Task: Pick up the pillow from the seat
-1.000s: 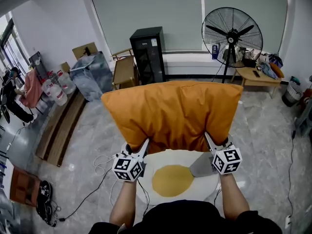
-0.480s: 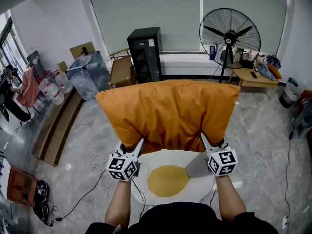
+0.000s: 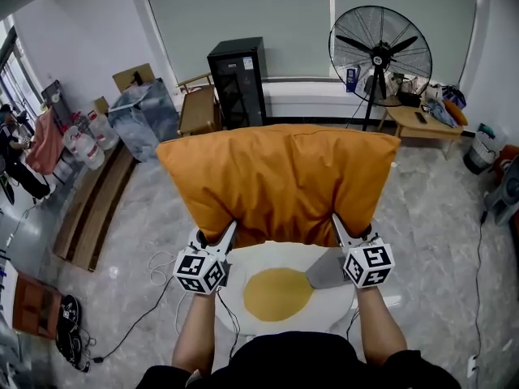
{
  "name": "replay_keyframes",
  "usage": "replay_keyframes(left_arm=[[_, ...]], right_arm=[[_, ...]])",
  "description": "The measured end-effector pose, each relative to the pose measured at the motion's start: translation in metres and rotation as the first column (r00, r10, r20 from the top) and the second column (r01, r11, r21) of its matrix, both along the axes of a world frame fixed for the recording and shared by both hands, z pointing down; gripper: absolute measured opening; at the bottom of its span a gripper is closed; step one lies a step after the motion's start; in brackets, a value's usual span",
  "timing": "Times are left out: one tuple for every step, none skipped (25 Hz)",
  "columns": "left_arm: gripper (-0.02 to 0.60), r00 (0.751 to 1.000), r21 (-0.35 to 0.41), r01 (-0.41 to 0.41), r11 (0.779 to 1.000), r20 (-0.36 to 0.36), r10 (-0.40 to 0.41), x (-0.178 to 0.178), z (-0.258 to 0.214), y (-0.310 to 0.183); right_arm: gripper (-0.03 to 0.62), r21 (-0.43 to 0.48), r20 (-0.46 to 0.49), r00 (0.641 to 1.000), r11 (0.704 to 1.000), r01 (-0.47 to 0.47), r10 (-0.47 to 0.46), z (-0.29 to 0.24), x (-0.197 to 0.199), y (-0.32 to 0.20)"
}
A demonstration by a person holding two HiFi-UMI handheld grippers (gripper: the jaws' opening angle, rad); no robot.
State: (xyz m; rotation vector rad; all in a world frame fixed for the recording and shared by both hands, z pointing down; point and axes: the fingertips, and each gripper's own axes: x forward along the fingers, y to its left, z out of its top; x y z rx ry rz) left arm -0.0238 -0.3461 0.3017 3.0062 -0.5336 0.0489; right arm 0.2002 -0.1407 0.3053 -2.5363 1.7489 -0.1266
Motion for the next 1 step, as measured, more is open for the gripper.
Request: replay_keyframes(left_arm=[[0.25, 1.0, 0.001, -0.001, 1.0, -0.001, 0.001, 0.0011, 0.0006, 0.0009]], right_arm=[[0.206, 0.001, 0.0, 1.0, 1.0, -0.001, 0.001, 0.0006, 0.001, 0.0011]])
